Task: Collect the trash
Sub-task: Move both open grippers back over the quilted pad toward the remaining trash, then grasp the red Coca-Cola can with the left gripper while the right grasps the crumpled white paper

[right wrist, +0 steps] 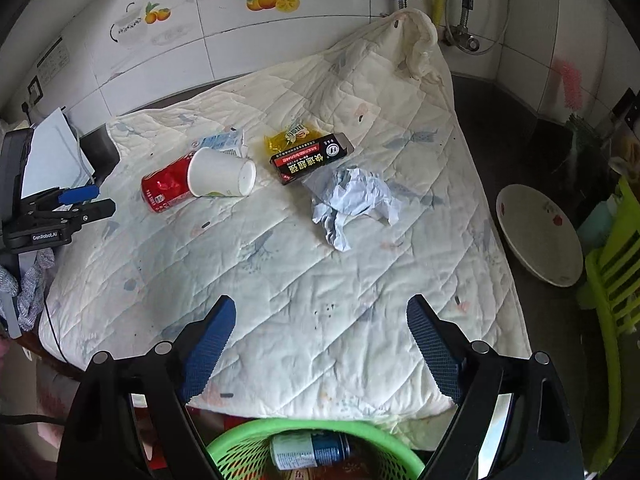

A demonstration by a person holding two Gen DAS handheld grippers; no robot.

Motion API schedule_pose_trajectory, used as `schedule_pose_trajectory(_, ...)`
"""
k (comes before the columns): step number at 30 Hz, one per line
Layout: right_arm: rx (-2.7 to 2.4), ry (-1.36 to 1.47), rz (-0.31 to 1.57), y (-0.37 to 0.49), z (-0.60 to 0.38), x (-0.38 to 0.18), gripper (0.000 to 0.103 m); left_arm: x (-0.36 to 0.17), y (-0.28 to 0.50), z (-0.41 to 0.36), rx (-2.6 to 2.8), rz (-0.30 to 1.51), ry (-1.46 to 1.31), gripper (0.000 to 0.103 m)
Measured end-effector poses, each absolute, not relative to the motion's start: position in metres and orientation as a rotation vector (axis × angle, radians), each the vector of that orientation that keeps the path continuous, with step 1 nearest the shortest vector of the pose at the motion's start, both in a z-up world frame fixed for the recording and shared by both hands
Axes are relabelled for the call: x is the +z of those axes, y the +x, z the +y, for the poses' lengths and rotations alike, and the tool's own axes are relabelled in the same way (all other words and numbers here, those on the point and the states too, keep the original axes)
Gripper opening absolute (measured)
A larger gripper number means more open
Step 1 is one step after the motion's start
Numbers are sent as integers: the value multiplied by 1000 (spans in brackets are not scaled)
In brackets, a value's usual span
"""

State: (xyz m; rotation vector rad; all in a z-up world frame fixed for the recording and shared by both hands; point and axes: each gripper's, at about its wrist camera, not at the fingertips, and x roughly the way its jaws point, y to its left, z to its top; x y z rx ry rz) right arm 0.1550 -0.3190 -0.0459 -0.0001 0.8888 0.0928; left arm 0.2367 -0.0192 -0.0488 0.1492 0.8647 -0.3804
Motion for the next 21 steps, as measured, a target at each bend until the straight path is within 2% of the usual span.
schedule_pose_trajectory(21,22,16,966,302,-310,-91,88,-83,328,-18,-443,932,199,87)
